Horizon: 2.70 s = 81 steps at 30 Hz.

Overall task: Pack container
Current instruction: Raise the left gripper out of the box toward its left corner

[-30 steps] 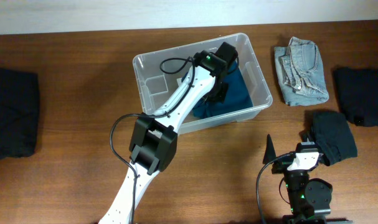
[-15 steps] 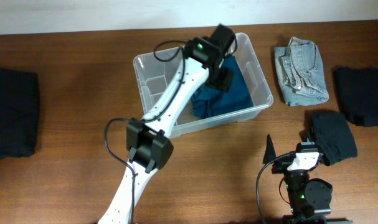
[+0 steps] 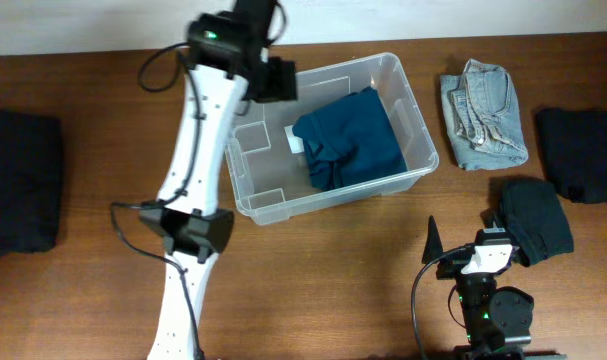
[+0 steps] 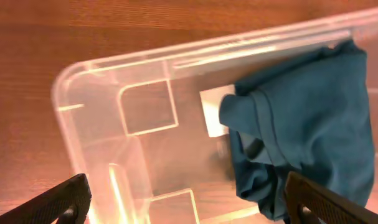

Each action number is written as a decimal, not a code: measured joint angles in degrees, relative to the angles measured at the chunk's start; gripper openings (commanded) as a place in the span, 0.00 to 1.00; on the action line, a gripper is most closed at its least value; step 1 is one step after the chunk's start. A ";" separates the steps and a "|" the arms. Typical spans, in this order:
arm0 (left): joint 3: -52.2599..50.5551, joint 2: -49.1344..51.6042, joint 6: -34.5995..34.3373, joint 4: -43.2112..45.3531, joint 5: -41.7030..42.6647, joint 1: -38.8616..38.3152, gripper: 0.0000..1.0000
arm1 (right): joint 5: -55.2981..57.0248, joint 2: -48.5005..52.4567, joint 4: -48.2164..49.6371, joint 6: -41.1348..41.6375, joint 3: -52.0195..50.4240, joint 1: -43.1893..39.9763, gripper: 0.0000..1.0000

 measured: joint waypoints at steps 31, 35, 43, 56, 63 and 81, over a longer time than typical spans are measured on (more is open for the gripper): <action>-18.84 -0.22 -1.60 2.01 0.35 8.72 0.89 | 0.00 0.00 0.00 0.02 0.00 0.00 0.98; -19.17 -0.22 -1.55 3.85 0.31 8.72 0.63 | 0.02 0.00 0.00 0.04 0.00 0.00 0.98; -20.02 -0.22 -1.95 5.73 0.11 8.72 0.32 | 0.02 0.00 0.00 0.00 0.00 0.00 0.98; -20.65 -0.22 -1.92 5.95 -0.52 8.74 0.09 | 0.00 0.00 0.00 0.02 0.00 0.00 0.98; -20.68 -0.22 -1.18 6.54 -1.18 8.68 0.01 | 0.00 0.00 0.00 0.02 0.00 0.00 0.98; -20.72 -0.22 10.69 10.84 -1.62 8.81 0.01 | 0.02 0.00 0.00 0.02 0.00 0.00 0.98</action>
